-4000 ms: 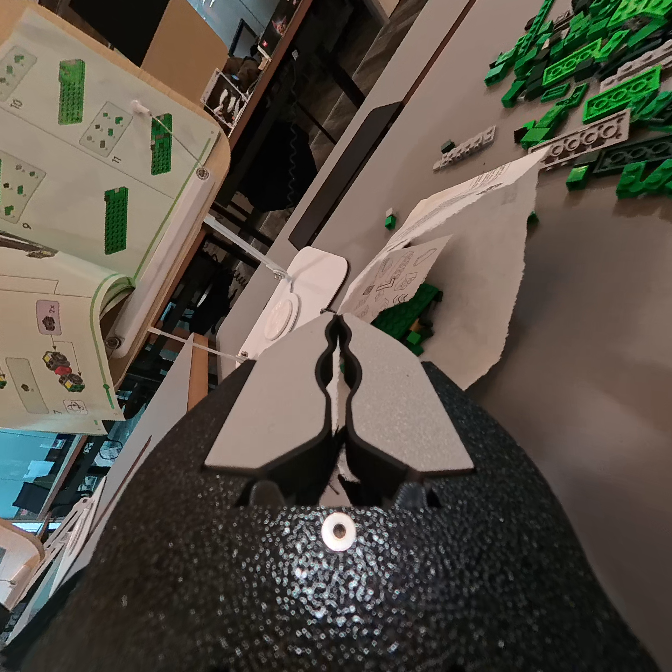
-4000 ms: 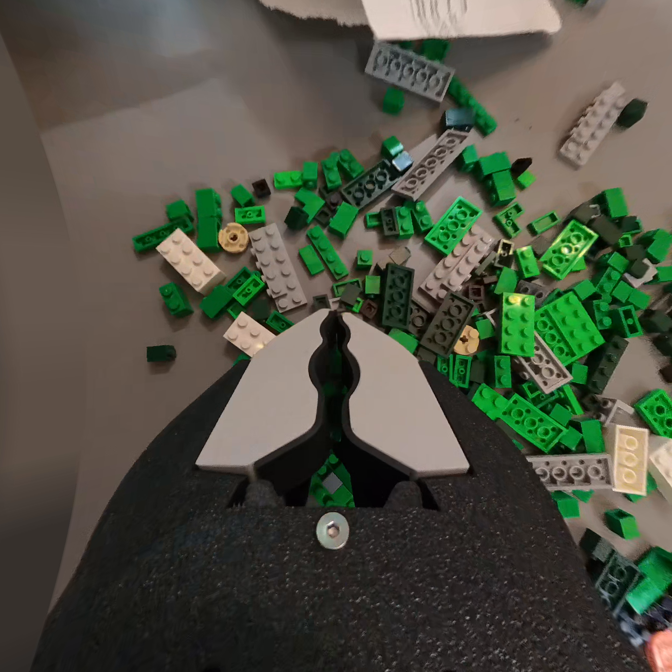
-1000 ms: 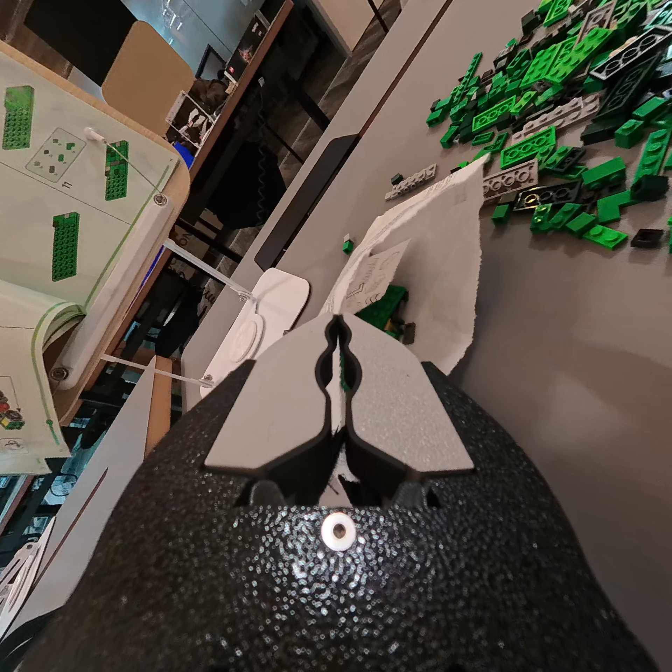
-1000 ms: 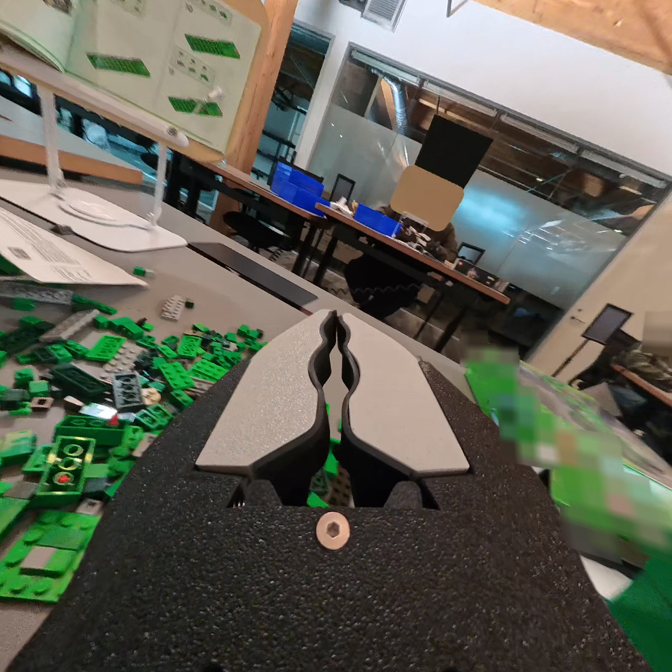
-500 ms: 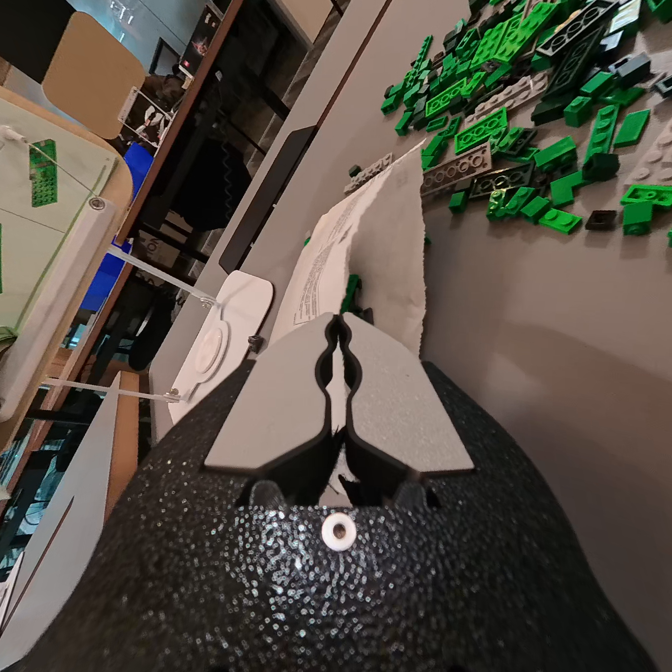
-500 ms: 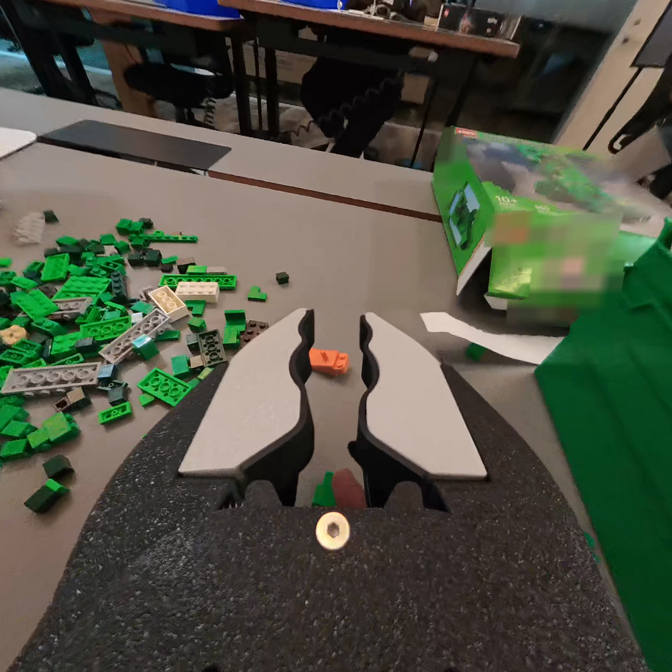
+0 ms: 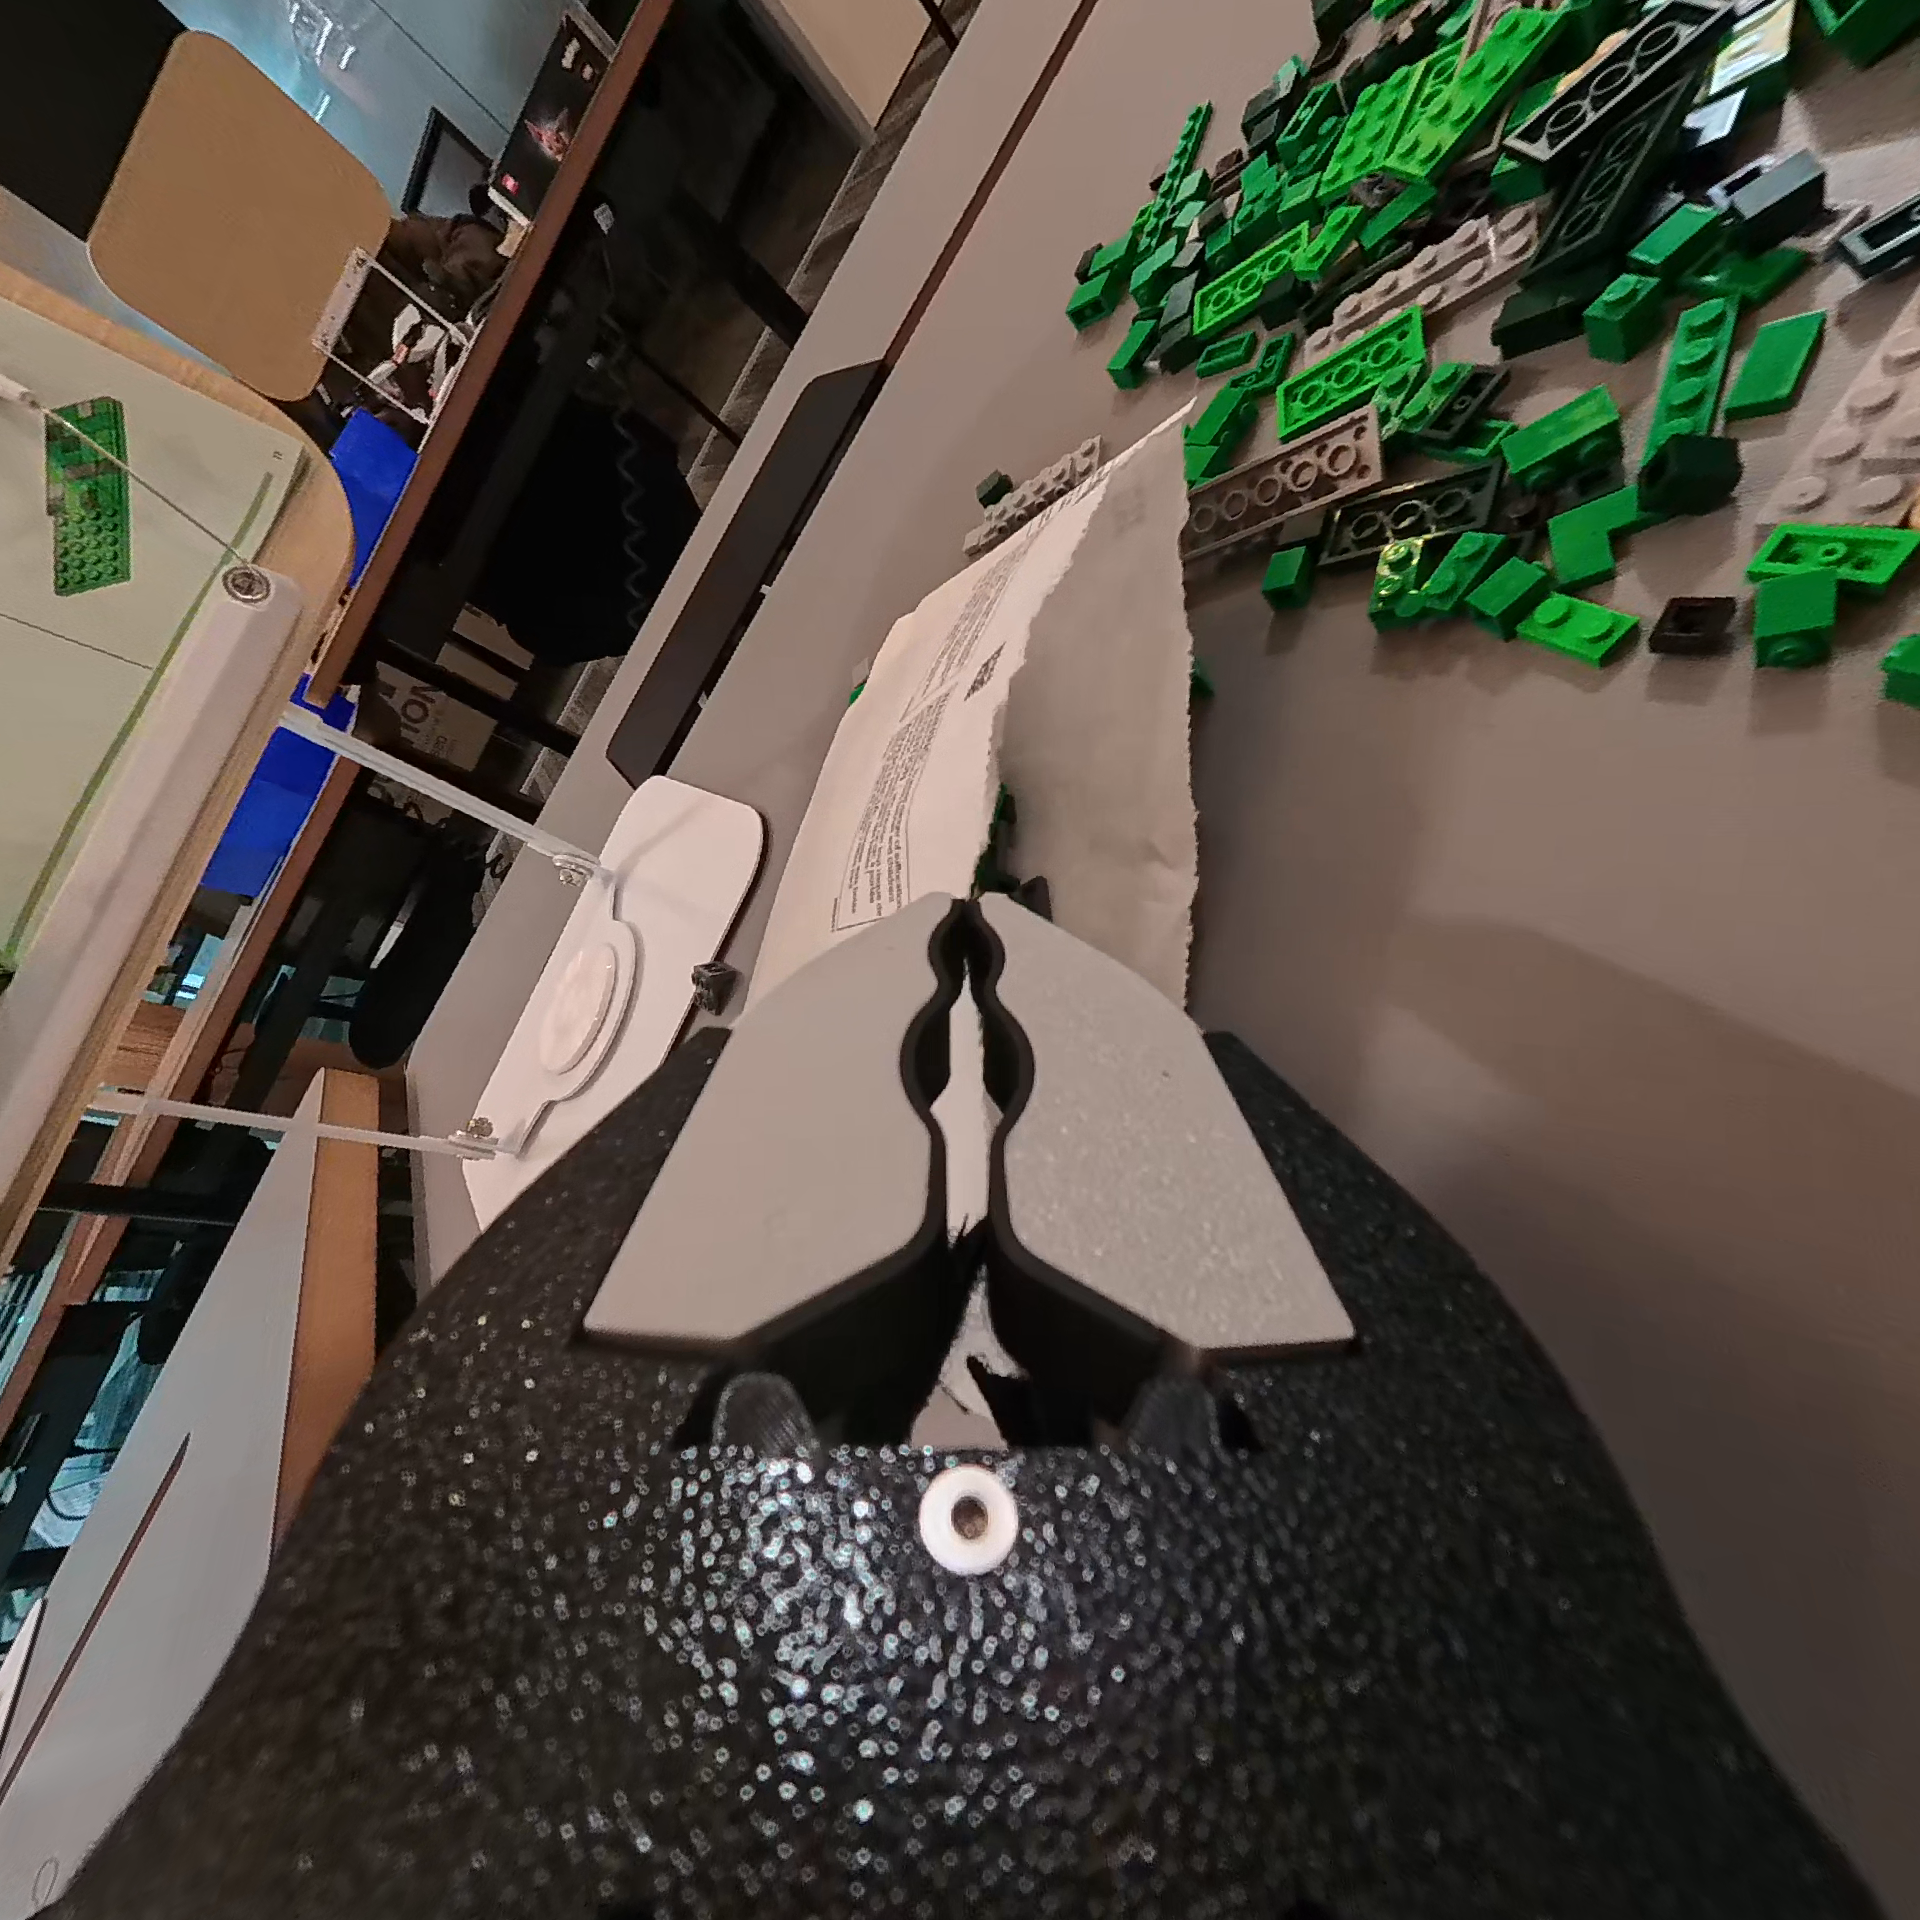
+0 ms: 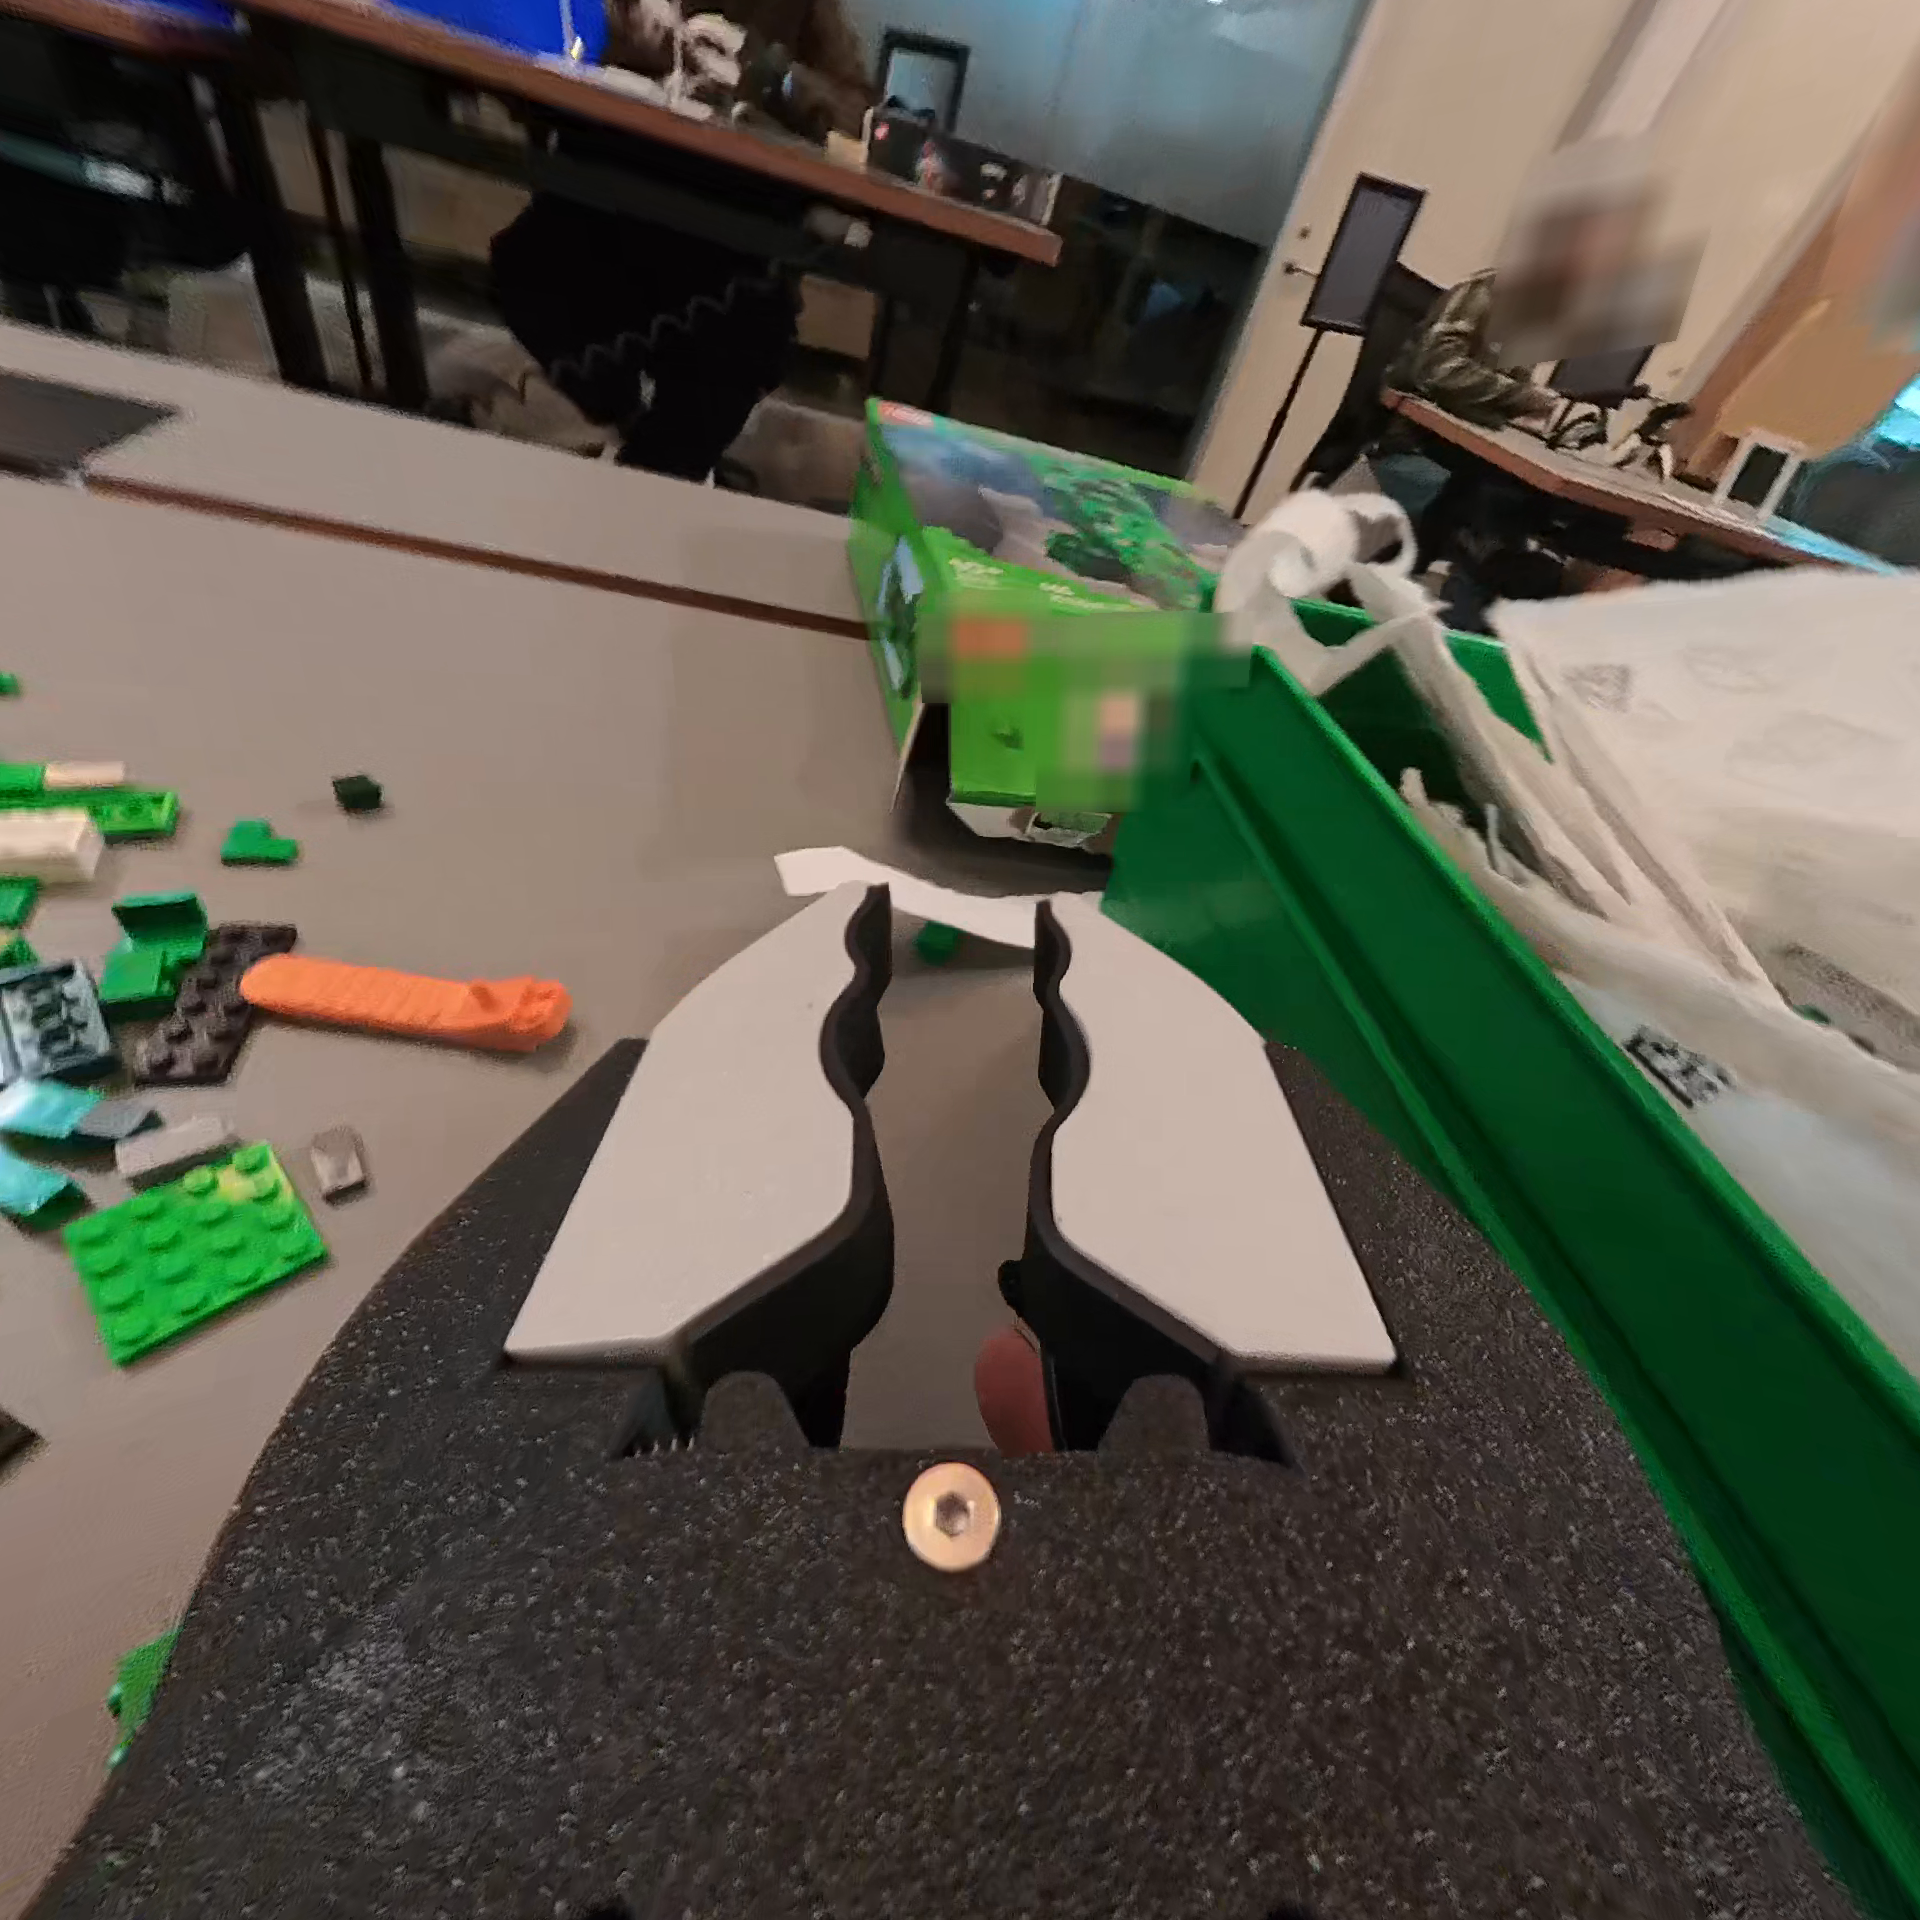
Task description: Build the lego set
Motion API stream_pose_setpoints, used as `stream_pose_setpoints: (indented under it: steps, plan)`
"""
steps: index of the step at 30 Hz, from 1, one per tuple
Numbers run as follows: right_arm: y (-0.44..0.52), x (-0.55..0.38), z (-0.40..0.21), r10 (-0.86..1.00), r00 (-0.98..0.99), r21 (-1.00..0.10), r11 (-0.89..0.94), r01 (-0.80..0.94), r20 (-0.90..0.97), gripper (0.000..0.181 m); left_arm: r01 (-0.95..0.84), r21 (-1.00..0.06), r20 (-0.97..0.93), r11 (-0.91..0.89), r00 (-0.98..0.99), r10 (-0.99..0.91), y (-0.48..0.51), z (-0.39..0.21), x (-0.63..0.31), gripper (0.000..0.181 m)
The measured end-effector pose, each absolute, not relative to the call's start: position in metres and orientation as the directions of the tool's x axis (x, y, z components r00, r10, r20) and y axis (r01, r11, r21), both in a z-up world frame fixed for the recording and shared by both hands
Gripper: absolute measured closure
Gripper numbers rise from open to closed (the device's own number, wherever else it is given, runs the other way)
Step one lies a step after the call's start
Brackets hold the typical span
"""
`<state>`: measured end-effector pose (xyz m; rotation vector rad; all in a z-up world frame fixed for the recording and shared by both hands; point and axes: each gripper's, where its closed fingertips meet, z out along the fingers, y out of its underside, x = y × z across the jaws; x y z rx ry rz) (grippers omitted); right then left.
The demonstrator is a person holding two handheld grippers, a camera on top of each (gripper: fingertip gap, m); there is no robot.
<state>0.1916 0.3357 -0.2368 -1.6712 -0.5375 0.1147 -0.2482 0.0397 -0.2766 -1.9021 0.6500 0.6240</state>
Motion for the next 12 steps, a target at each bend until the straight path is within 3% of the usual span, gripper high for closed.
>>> stream_pose_setpoints:
  steps: [4,12]
  plan:
    - [0.338,0.199,-0.241,0.336,0.906,-0.946,-0.102,0.306,0.257,0.161,-0.677,-0.639,-0.669,-0.365,0.723,-0.170,0.040,-0.277,-0.248,0.181]
    - [0.336,0.187,-0.243,0.363,0.891,-0.942,-0.086,0.323,0.273,0.164,-0.678,-0.637,-0.669,-0.368,0.723,-0.175,0.040,-0.278,-0.248,0.181]
